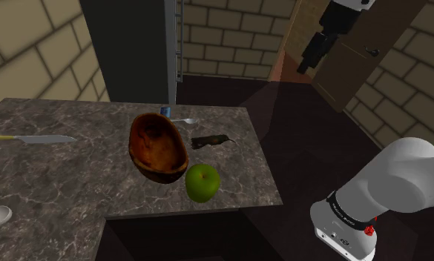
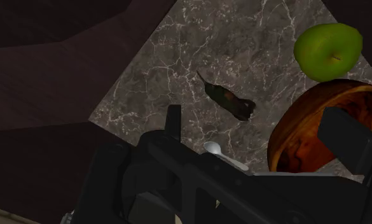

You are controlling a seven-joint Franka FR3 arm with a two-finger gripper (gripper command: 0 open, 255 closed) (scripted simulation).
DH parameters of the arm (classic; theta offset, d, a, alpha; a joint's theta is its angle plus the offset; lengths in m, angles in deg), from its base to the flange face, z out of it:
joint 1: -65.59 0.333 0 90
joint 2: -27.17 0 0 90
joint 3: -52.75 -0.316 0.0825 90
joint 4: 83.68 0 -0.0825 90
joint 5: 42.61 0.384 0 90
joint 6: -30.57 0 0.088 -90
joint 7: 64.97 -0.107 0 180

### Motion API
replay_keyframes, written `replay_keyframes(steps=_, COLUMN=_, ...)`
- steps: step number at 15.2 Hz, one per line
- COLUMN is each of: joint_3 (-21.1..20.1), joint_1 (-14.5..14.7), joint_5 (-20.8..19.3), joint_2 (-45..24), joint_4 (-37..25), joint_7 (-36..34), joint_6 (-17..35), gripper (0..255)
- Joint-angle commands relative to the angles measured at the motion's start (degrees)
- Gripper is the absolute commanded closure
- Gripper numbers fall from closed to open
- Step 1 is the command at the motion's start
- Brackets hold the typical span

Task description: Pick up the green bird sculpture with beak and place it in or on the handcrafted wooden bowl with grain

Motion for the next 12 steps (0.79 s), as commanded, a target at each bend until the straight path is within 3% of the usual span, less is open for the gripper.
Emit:
replay_keyframes(steps=1, joint_3=0.00, joint_1=0.00, joint_5=0.00, joint_2=0.00, joint_4=0.00, joint_7=0.00, joint_6=0.00, gripper=0)
replay_keyframes(steps=12, joint_3=-0.88, joint_1=4.00, joint_5=-1.68, joint_2=-19.39, joint_4=1.28, joint_7=10.42, joint_6=15.68, gripper=0)
